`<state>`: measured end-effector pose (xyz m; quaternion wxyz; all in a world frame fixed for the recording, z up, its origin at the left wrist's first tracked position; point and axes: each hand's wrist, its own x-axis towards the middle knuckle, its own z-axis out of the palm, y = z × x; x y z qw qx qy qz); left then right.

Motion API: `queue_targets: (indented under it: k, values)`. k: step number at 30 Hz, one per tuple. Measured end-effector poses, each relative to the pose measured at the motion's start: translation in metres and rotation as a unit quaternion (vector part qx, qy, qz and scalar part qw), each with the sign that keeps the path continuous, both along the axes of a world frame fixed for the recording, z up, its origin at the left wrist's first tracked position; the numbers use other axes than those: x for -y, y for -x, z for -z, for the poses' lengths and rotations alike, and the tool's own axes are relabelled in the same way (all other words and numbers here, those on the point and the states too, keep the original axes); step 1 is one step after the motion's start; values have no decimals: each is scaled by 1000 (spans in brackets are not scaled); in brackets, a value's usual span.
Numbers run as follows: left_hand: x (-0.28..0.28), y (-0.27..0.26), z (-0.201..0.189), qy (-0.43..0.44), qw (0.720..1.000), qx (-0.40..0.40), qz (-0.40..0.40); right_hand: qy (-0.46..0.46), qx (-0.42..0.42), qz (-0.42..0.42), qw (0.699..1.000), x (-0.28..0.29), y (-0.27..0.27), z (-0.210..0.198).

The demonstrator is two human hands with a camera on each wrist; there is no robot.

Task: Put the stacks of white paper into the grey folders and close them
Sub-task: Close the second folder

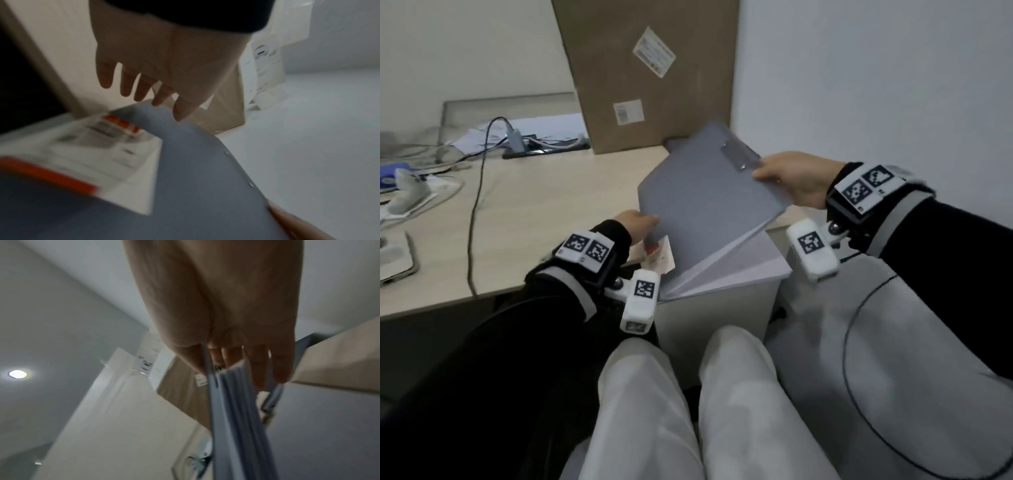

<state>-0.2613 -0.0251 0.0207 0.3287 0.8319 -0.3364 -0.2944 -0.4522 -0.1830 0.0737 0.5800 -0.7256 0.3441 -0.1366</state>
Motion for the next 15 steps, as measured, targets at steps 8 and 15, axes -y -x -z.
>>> queue_targets:
  k: [8,15]
  values:
    - [9,-9,30,3,986,-125,-114,-3,-151,60,987,10,23,101]
    - [-11,-20,36,44,962,-264,-57,-46,17,118,992,-9,20,114]
